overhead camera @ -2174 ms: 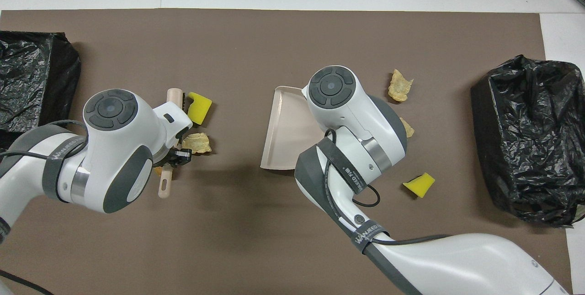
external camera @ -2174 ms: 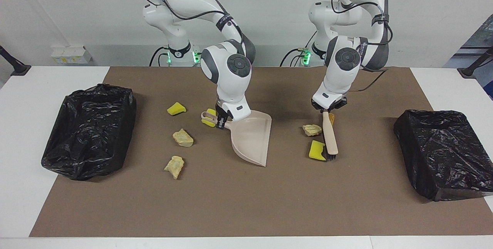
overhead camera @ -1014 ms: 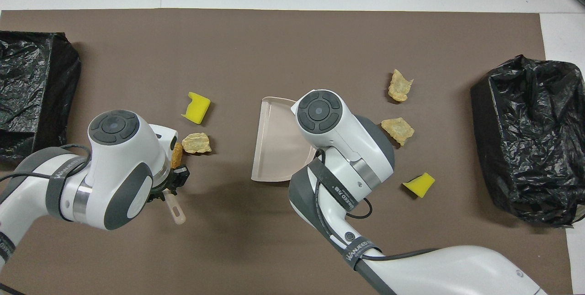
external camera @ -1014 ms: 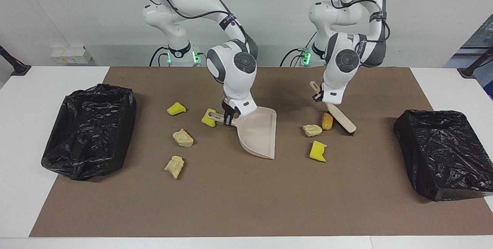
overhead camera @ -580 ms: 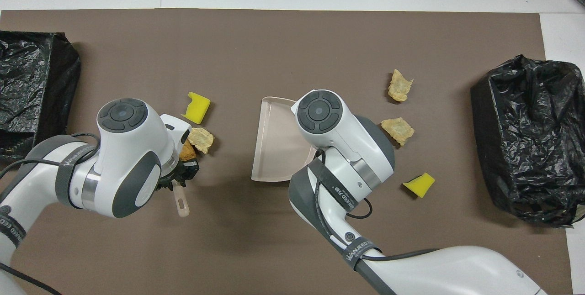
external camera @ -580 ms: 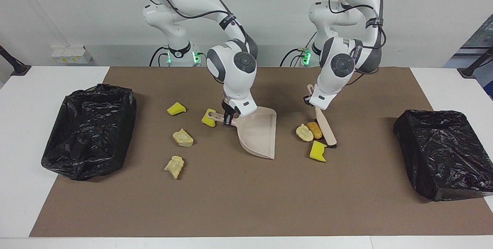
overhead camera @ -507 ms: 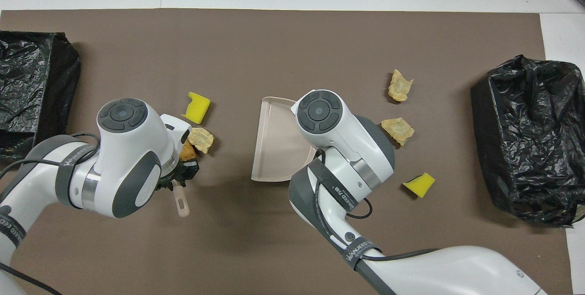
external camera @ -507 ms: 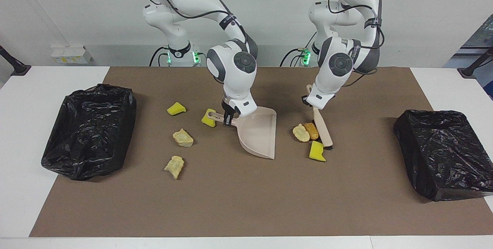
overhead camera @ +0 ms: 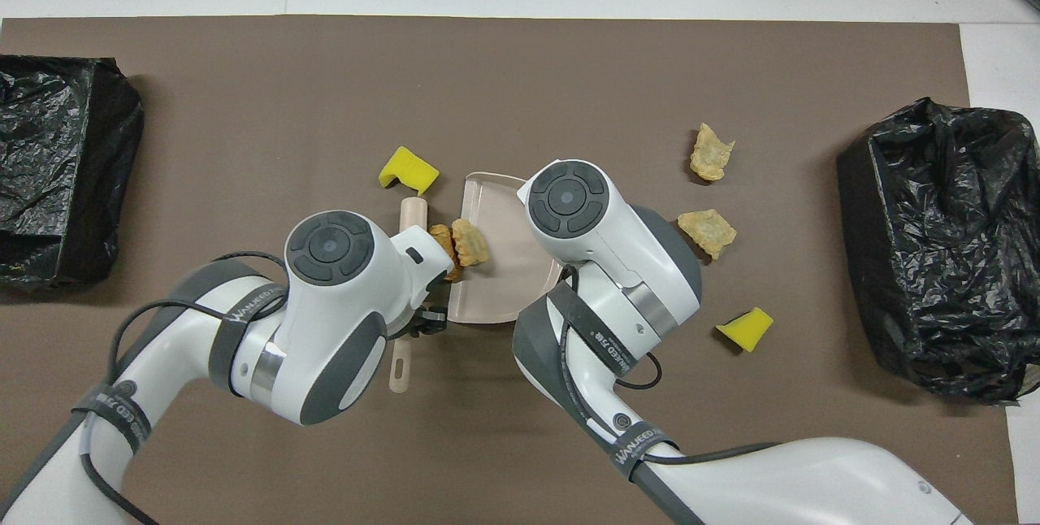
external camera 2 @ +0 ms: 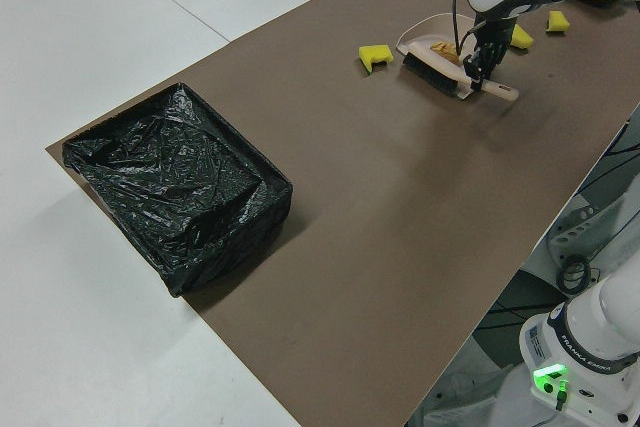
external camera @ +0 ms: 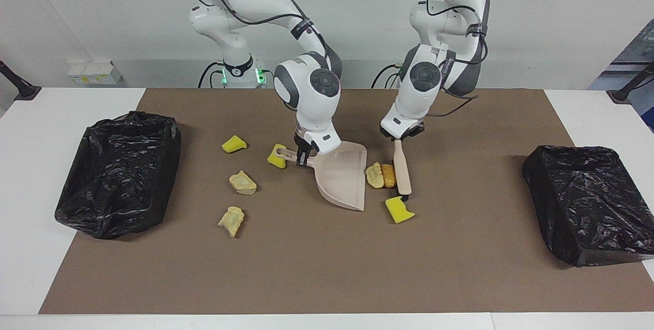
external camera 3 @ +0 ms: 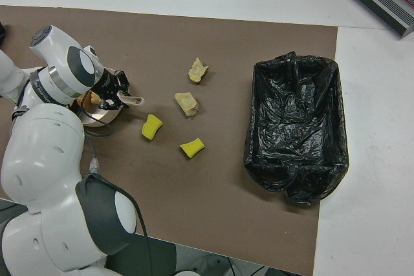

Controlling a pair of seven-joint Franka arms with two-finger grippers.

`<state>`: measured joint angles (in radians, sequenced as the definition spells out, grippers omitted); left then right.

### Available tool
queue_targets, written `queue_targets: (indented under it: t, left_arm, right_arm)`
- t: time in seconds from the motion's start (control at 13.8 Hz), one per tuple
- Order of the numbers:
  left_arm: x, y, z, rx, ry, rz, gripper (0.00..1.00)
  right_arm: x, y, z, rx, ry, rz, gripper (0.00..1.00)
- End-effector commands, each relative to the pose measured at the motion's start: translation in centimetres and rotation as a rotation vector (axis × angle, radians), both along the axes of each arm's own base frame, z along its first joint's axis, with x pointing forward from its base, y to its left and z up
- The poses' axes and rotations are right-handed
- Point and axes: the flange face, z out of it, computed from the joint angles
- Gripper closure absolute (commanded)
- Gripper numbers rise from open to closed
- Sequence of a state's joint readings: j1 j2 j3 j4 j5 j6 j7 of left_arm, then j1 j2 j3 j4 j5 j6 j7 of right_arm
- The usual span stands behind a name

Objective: Sweep and dump trash in bin
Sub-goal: 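Brush the bread chunks into the dustpan held by the right gripper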

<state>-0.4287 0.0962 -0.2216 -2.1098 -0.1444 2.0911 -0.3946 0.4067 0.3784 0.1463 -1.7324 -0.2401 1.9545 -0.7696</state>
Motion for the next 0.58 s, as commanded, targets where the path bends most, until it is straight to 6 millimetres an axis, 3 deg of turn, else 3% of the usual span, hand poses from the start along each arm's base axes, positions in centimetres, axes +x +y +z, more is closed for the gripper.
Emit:
queue_targets:
  t: [0.0, 0.14, 0.29, 0.51]
  left_arm:
    - [-1.3, -3.7, 2.0, -0.049, -0.02, -0.055, 1.0]
    - [-0.2, -2.7, 3.8, -0.048, -0.019, -0.037, 1.0]
    - [1.4, -0.2, 5.8, -0.028, -0.006, -0.015, 1.0]
    - [4.9, 4.4, 5.5, -0.032, -0.02, -0.022, 1.0]
  right_arm:
    - [-0.6, -0.5, -0.1, -0.01, -0.006, 0.03, 1.0]
    - [-0.6, -0.5, -0.1, -0.01, -0.006, 0.03, 1.0]
    - [-0.5, -0.6, -0.1, -0.01, -0.006, 0.028, 1.0]
    - [-0.5, -0.6, -0.2, -0.009, -0.006, 0.029, 1.0]
